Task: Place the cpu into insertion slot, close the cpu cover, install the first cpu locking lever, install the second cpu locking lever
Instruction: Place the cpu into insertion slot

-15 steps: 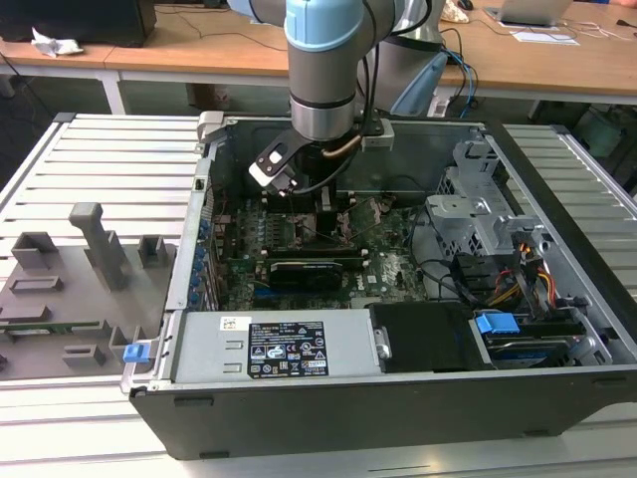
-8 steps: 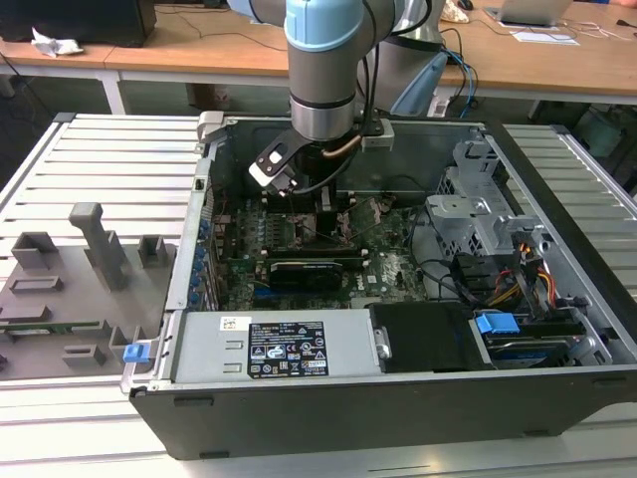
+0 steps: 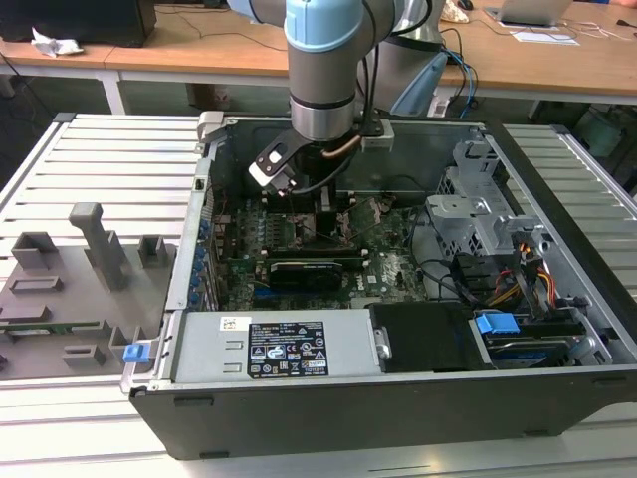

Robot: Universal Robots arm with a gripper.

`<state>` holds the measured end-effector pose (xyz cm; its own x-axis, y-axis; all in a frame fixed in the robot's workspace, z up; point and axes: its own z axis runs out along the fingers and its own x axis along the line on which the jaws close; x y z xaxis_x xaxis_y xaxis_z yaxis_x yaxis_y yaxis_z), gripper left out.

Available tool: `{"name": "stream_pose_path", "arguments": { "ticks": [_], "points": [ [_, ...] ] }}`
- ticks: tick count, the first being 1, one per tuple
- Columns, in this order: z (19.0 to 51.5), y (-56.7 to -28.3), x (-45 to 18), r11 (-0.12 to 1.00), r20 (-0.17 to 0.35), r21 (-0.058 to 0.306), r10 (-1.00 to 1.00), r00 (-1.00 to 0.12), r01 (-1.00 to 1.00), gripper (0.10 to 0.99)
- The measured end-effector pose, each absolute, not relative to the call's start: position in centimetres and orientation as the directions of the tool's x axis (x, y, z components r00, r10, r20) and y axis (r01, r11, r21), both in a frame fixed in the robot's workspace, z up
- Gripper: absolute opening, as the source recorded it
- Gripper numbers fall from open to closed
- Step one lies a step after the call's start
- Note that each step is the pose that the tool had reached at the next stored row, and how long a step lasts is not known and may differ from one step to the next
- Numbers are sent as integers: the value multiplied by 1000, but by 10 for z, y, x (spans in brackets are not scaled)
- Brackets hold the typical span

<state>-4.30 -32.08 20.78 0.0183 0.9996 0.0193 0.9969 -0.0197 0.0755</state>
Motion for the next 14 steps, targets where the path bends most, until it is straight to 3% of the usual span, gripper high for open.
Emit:
{"name": "stream_pose_path", "arguments": {
  "ticks": [14],
  "points": [
    [201, -319, -43, -19, 19, 74, 1000, 18, 997, 541]
  ]
}}
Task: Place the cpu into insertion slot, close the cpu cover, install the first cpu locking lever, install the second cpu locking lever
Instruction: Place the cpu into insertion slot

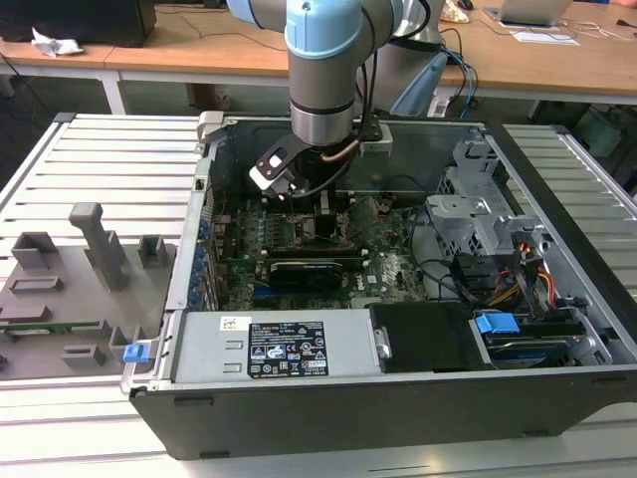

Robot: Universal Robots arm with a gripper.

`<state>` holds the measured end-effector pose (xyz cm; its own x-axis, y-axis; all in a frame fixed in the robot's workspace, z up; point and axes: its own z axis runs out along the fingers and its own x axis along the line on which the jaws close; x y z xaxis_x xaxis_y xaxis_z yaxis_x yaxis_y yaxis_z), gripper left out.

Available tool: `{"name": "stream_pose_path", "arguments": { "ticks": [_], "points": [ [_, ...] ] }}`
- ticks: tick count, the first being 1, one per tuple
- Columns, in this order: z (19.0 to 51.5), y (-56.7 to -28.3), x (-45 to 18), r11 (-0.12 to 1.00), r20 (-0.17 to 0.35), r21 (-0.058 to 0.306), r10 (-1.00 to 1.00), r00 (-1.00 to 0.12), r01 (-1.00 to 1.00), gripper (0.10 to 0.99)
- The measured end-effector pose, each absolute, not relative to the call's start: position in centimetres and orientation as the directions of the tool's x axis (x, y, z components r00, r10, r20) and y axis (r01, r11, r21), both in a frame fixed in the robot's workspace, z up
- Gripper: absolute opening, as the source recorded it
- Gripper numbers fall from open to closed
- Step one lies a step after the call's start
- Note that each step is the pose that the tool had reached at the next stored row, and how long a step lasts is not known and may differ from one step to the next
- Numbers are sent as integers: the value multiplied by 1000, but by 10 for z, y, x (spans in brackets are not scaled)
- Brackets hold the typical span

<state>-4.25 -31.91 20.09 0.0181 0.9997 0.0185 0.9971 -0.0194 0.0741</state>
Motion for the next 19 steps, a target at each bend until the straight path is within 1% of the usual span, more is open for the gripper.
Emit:
{"name": "stream_pose_path", "arguments": {
  "ticks": [1, 2, 13, 18, 19],
  "points": [
    [201, -319, -43, -19, 19, 74, 1000, 18, 997, 541],
    [201, -319, -43, -19, 18, 74, 1000, 18, 997, 604],
    [202, -318, -42, -20, 23, 74, 1000, 18, 997, 604],
    [210, -318, -42, -20, 23, 73, 1000, 18, 997, 604],
    [211, -318, -42, -20, 23, 73, 1000, 18, 997, 588]
  ]
}}
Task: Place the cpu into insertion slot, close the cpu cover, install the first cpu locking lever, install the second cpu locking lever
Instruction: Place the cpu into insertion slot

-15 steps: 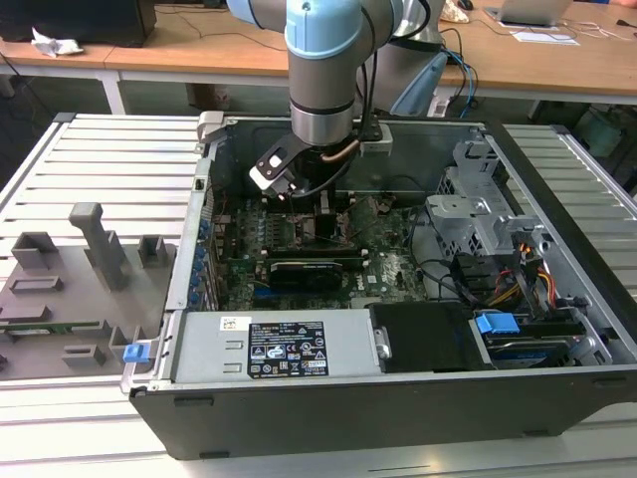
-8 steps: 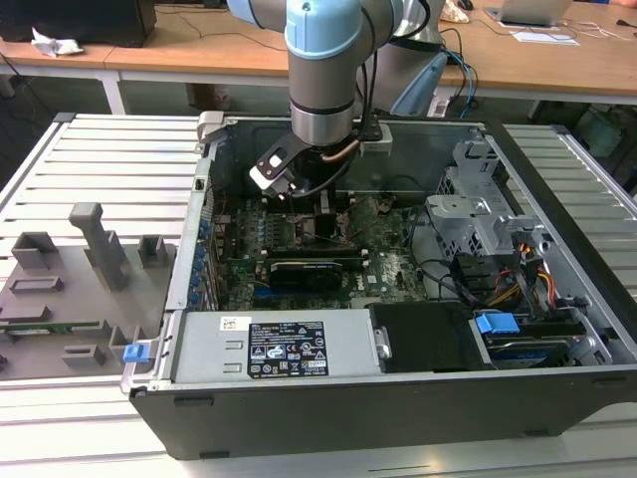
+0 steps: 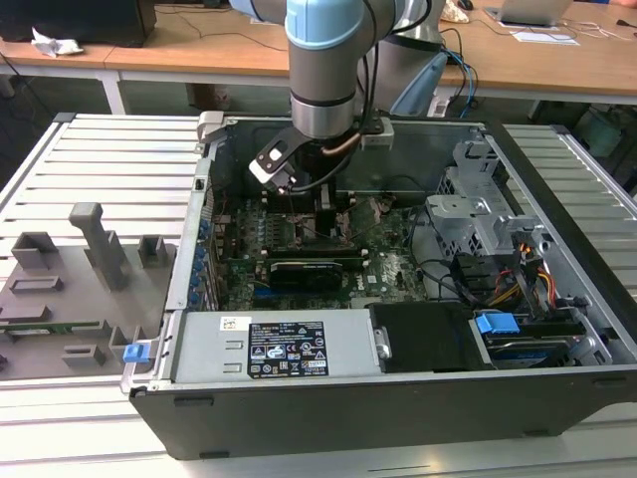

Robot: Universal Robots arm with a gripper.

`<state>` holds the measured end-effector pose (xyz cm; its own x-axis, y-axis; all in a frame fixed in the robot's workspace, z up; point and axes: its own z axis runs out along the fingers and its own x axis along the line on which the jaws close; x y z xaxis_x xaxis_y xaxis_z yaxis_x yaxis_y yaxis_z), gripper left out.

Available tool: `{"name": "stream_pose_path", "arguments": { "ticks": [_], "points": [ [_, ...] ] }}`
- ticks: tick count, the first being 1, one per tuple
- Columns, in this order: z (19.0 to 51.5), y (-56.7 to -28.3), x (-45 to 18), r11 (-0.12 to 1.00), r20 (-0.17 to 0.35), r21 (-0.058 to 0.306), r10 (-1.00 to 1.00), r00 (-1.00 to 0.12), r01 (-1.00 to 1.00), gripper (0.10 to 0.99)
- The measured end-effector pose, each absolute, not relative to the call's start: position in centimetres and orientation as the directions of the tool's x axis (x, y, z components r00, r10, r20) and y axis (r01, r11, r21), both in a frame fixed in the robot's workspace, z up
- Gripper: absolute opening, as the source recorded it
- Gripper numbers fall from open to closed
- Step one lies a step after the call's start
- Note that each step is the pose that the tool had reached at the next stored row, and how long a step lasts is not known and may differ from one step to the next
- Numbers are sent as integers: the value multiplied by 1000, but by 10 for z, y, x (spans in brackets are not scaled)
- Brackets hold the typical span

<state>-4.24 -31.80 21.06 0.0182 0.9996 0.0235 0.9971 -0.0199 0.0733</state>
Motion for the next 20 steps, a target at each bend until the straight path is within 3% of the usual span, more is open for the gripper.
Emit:
{"name": "stream_pose_path", "arguments": {
  "ticks": [8, 20],
  "points": [
    [212, -318, -42, -20, 24, 73, 1000, 18, 997, 106],
    [213, -318, -42, -20, 24, 73, 1000, 18, 997, 106]
  ]
}}
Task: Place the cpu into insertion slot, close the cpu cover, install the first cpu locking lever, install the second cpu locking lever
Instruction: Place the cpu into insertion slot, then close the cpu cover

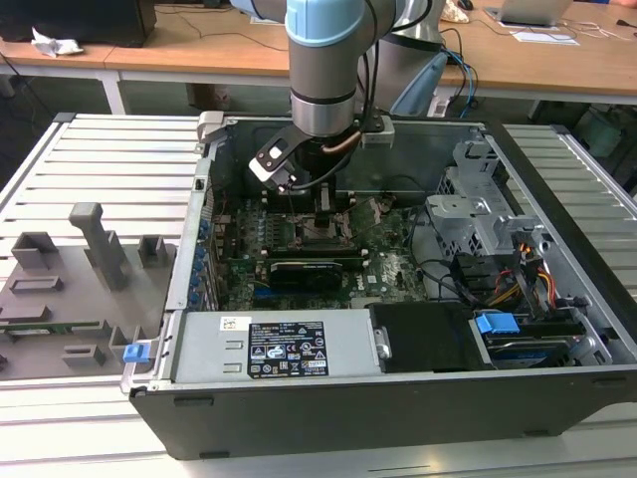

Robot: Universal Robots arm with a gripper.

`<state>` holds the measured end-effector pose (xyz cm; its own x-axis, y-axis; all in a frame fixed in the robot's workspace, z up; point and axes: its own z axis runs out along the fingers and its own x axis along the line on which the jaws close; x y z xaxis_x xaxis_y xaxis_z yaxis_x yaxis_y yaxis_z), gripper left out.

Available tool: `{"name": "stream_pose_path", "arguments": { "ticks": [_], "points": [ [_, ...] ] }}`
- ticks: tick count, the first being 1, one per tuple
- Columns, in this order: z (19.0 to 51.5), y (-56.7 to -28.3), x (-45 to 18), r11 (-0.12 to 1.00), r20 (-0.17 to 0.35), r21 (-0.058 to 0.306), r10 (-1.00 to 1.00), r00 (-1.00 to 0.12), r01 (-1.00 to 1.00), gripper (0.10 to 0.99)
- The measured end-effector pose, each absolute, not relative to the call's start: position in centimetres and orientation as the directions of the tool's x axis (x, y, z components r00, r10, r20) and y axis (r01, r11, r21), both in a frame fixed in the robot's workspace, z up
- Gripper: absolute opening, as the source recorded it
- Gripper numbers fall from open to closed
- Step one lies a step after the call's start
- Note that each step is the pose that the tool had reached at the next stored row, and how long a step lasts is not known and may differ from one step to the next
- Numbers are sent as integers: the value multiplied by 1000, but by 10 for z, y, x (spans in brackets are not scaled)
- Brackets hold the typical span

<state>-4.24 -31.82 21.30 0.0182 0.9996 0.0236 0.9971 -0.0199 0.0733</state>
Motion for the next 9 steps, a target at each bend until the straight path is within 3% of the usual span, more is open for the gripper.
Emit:
{"name": "stream_pose_path", "arguments": {
  "ticks": [9],
  "points": [
    [216, -318, -42, -20, 24, 73, 1000, 18, 997, 106]
  ]
}}
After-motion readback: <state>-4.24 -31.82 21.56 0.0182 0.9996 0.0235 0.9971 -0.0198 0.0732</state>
